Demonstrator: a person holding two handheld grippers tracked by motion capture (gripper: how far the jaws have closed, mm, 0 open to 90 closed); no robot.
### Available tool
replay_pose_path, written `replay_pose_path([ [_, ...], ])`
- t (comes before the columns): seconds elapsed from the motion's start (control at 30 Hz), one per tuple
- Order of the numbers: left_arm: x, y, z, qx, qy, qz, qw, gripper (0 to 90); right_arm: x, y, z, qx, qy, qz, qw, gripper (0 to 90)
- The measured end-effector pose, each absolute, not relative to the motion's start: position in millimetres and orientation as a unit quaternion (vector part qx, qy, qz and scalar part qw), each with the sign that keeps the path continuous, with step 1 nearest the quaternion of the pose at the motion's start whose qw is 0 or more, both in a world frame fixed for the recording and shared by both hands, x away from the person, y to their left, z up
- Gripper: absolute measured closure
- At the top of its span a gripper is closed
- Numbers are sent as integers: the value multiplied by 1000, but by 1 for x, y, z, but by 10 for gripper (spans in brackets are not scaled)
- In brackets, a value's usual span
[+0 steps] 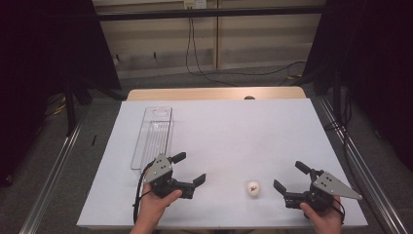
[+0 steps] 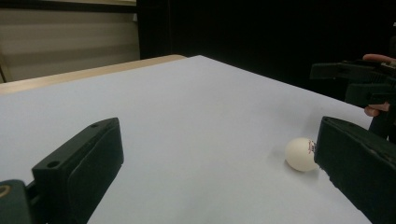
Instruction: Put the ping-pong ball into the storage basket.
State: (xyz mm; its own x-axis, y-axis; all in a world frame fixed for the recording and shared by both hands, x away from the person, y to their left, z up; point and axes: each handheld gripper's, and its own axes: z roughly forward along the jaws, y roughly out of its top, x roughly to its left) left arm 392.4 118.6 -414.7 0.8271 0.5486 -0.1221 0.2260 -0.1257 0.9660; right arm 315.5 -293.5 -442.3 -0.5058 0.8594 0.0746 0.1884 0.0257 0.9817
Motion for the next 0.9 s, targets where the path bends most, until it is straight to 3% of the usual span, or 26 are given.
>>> replay_pose_path([
  [0.9,397,91,-419,753,247,119,598,15,316,-292,-442,397,655,573,291,6],
])
